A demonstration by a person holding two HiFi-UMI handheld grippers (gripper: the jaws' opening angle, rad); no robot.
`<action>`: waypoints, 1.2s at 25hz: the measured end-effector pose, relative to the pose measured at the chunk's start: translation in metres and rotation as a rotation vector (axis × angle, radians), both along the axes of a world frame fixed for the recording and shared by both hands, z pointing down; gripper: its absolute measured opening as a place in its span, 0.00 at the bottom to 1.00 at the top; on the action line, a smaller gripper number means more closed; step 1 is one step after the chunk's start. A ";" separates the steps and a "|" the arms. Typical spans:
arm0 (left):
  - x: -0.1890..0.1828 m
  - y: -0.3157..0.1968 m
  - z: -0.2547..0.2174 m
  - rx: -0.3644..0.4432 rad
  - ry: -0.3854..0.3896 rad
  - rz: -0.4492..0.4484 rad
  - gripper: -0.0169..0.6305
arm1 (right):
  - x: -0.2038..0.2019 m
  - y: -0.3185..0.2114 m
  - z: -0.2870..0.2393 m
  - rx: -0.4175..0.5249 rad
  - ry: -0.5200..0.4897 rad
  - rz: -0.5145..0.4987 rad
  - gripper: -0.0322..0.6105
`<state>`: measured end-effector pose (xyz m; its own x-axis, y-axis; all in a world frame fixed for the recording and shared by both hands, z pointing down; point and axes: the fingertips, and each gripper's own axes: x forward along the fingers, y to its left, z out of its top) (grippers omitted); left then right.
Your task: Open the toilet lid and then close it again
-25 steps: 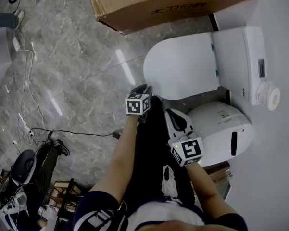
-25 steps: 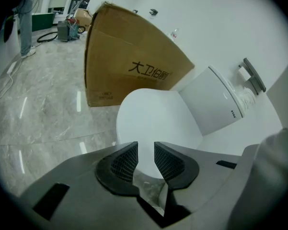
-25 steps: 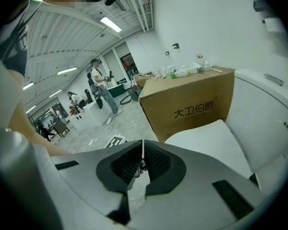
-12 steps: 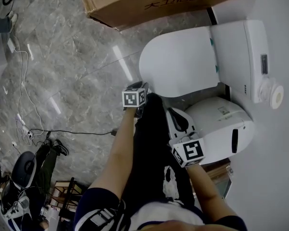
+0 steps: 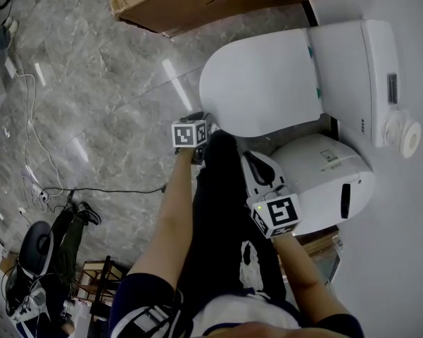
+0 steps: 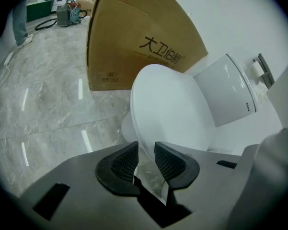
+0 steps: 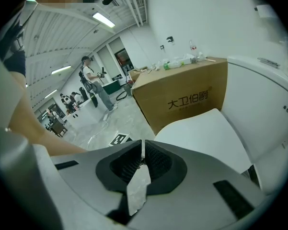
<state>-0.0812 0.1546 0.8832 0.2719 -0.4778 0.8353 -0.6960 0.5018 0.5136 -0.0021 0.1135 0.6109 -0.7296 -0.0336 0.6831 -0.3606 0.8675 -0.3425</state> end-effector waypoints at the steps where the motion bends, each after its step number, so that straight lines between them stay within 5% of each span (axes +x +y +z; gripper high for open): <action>1: 0.001 0.000 0.000 0.007 0.007 0.000 0.19 | 0.000 -0.001 0.001 0.003 -0.002 -0.001 0.07; 7: 0.004 -0.006 -0.002 0.079 0.085 -0.036 0.18 | 0.000 -0.002 0.001 0.015 -0.022 -0.020 0.06; 15: 0.002 -0.008 0.002 0.058 0.142 -0.058 0.19 | 0.005 -0.003 0.004 -0.001 -0.014 -0.004 0.06; 24: -0.001 -0.004 -0.008 0.091 0.124 -0.142 0.13 | 0.009 -0.004 0.013 -0.010 -0.012 0.007 0.06; 30: 0.001 -0.004 -0.029 0.139 0.122 -0.118 0.12 | 0.007 -0.002 0.012 -0.010 -0.012 0.005 0.06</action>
